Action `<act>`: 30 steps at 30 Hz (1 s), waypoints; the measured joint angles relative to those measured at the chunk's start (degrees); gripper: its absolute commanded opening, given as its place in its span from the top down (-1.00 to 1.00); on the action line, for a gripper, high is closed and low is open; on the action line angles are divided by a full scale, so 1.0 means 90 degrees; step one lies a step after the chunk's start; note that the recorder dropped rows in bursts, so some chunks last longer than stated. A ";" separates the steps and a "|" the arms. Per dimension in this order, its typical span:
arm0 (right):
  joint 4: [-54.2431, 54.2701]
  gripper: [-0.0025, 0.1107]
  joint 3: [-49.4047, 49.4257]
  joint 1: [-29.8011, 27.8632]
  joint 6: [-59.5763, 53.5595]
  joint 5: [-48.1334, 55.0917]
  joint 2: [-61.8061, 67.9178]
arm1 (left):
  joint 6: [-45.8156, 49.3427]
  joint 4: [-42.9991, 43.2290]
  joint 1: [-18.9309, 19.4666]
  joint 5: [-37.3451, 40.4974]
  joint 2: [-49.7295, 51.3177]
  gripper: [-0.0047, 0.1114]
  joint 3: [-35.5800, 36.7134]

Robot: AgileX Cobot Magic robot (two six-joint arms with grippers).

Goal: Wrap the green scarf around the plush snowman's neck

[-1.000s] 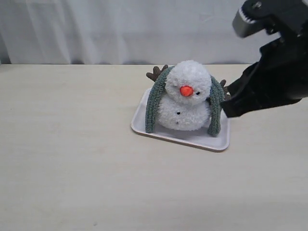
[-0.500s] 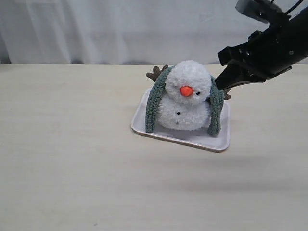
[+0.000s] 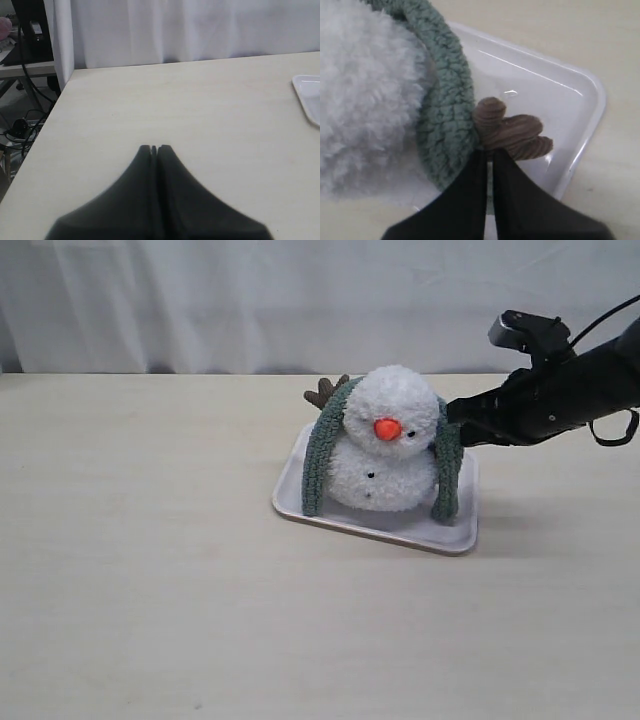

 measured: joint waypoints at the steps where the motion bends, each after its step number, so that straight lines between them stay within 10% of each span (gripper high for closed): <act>1: 0.0030 0.89 0.0000 0.0000 -0.0044 0.0000 0.0026 | 0.0000 0.0000 0.0000 0.0000 0.0000 0.92 0.0000; 22: 0.1743 0.89 0.0017 0.0000 -0.2848 0.1100 -0.0194 | 0.0000 0.0000 0.0000 0.0000 0.0000 0.92 0.0000; 30: 0.0457 0.89 0.0419 0.0000 -0.0961 0.1751 -0.1518 | 0.0000 0.0000 0.0000 0.0000 0.0000 0.92 0.0000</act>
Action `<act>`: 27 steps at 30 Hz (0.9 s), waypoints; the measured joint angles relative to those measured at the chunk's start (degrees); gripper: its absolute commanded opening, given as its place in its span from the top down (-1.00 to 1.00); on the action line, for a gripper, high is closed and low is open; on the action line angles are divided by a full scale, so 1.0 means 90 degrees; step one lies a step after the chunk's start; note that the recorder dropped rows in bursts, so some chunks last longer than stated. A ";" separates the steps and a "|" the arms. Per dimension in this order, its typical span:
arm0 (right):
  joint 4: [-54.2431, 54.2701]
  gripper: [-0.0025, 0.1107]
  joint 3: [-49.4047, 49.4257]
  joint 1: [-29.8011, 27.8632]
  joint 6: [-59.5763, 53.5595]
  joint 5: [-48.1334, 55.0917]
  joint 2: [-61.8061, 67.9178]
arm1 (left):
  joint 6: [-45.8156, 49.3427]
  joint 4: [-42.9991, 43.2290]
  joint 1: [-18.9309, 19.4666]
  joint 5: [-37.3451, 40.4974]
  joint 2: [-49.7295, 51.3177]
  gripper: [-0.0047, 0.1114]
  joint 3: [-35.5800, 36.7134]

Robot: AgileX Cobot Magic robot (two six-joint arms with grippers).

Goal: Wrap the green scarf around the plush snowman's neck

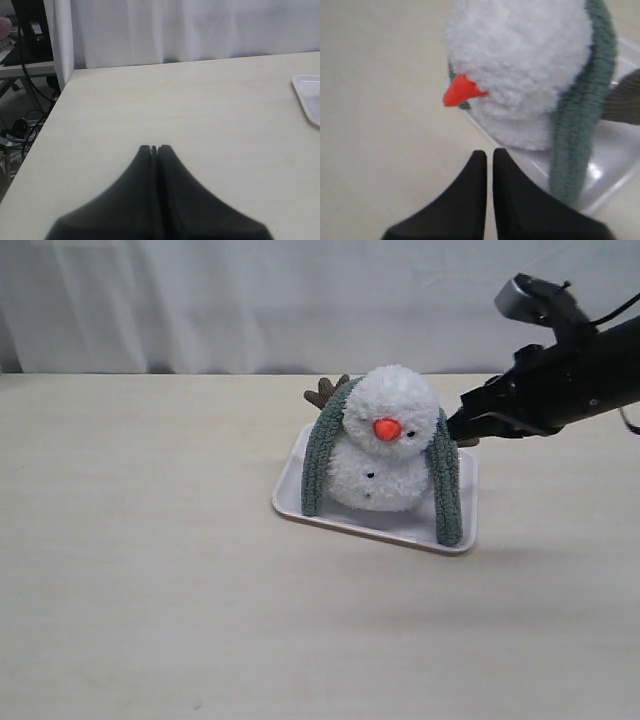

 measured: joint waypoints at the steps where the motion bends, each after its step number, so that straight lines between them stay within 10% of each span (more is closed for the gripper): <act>1: -0.0368 0.89 0.0124 0.0000 0.0279 -0.0228 -0.0321 | 0.0000 0.0000 0.0000 0.0000 0.0000 0.92 0.0000; 14: -0.1357 0.89 0.0548 0.0177 0.1378 -0.1429 -0.1608 | 0.0000 0.0000 0.0000 0.0000 0.0000 0.92 0.0000; 27: -0.6535 0.89 -0.1958 0.2552 0.5587 -0.0143 -0.0150 | 0.0000 0.0000 0.0000 0.0000 0.0000 0.92 0.0000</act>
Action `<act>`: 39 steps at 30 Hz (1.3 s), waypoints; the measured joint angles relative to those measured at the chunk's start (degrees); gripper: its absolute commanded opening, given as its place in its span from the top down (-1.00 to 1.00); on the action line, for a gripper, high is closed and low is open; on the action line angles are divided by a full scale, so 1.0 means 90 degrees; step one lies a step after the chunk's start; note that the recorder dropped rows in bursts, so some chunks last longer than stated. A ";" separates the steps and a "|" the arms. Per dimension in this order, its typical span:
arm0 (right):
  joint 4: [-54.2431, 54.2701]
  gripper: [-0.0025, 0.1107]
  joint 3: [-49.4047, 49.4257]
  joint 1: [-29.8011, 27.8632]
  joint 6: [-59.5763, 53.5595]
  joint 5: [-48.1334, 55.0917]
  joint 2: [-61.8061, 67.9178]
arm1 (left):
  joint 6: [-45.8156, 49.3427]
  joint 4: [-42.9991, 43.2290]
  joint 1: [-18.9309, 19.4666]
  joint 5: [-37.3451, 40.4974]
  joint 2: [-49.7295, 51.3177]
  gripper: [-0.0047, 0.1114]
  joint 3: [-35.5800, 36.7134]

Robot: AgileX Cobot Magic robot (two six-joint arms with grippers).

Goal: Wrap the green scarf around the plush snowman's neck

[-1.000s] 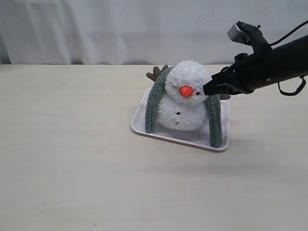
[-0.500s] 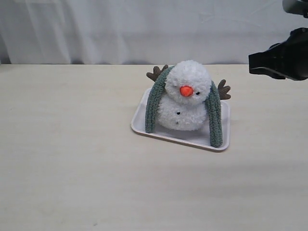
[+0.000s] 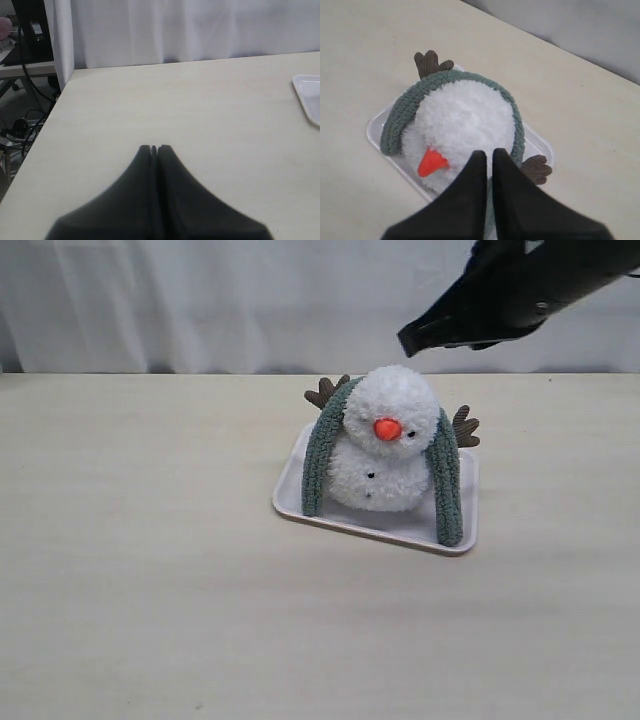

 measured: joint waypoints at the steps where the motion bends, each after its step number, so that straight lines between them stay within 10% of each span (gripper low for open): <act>1: -0.0066 0.89 -0.0204 0.0064 0.0138 0.0087 0.0190 | 0.0000 0.0000 0.0000 0.0000 0.0000 0.92 0.0000; 19: -0.0146 0.89 -0.2558 0.0695 0.0884 0.1005 0.2656 | 0.0000 0.0000 0.0000 0.0000 0.0000 0.92 0.0000; 39: -0.0464 0.89 -0.2701 0.0768 0.1050 0.0282 0.3456 | 0.0000 0.0000 0.0000 0.0000 0.0000 0.92 0.0000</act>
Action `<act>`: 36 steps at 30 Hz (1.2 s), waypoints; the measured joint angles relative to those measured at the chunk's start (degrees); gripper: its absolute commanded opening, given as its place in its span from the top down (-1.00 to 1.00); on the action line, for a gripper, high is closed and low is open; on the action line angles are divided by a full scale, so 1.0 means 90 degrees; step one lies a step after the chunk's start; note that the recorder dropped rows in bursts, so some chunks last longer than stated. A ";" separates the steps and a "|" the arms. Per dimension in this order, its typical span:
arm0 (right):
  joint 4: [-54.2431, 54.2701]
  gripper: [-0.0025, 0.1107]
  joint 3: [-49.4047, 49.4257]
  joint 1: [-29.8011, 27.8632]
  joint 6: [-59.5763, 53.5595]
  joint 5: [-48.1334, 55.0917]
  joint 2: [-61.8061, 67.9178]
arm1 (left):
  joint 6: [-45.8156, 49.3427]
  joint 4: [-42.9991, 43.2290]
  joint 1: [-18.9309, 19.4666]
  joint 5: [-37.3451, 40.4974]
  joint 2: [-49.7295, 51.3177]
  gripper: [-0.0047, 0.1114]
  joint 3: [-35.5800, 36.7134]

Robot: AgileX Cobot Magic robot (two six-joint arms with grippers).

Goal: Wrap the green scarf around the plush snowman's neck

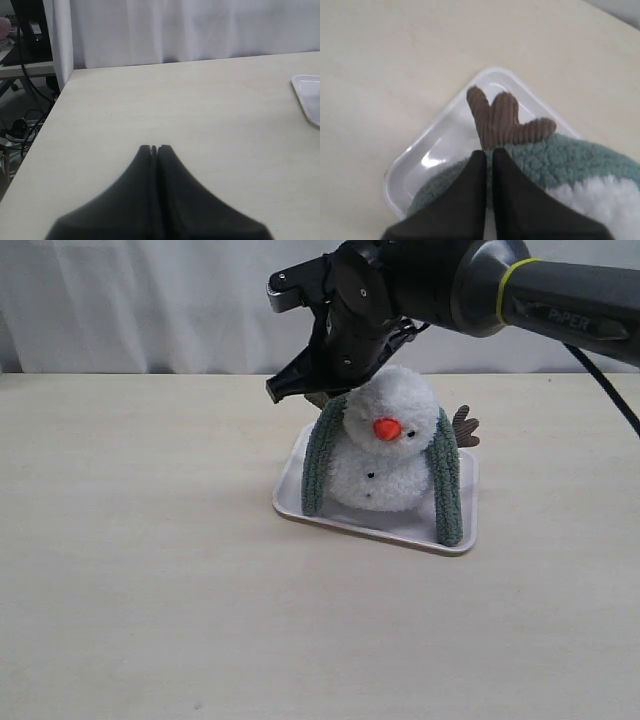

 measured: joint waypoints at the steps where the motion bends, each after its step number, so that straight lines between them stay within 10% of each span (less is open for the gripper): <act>1: -0.0040 0.89 0.0000 0.0000 0.0012 -0.0151 0.0000 | 0.0000 0.0000 0.0000 0.0000 0.0000 0.92 0.0000; 36: -0.0067 0.84 -0.0025 0.0157 -0.0107 0.1274 0.0310 | 0.0000 0.0000 0.0000 0.0000 0.0000 0.92 0.0000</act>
